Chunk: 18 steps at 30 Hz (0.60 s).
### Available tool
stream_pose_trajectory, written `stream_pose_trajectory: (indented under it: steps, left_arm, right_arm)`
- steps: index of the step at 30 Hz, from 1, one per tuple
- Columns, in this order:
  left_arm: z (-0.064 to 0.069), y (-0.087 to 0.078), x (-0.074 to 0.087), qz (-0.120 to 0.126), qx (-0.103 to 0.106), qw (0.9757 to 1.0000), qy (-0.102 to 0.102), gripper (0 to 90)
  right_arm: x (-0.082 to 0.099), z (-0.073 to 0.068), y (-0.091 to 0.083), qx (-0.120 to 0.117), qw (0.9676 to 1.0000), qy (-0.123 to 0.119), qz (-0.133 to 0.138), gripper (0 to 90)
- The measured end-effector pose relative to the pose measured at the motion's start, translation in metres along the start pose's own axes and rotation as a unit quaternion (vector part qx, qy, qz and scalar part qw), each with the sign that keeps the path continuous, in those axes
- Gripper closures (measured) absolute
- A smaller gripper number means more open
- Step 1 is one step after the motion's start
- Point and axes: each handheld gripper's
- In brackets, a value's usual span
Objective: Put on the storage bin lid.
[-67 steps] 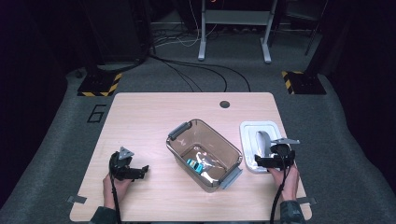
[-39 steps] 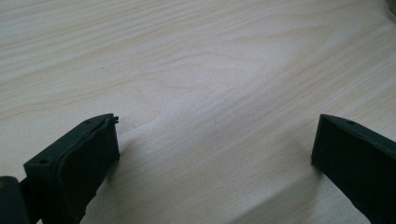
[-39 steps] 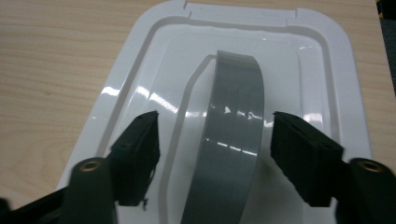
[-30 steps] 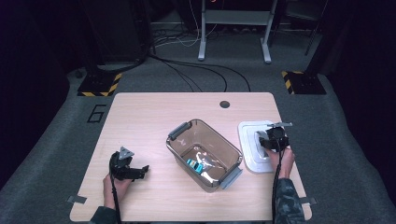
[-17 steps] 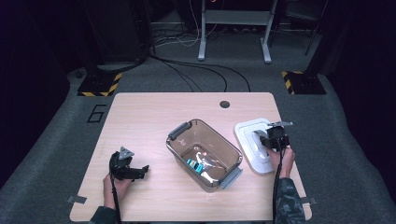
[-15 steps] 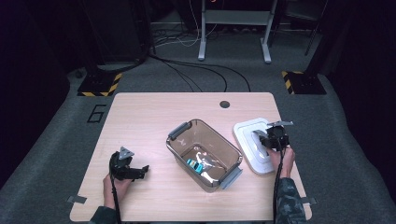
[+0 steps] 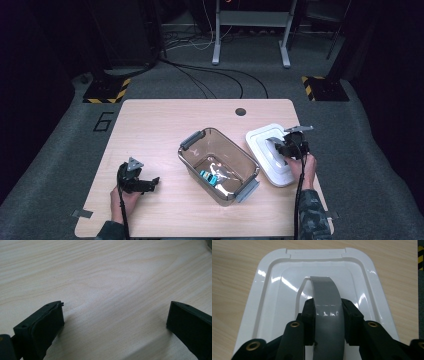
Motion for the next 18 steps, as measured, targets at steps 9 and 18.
stream_pose_trajectory:
  steps: [9,18]
  left_arm:
    - [0.000,0.000,0.000,-0.001,0.000,1.0000,0.001,0.8]
    - [0.000,0.000,0.000,0.000,0.000,1.0000,0.000,0.8]
  right_arm:
    - [-0.011,-0.001,-0.013,-0.007,0.9998,-0.016,0.010,67.0]
    - [-0.024,0.000,-0.029,-0.010,0.9994,-0.027,0.019,67.0]
Point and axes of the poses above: each handheld gripper's, and its own axes: y roughly forward along the jaws, x roughly out of its underside, z roughly to its right, and after that the axes turned 13 degrees about -y, right-handed
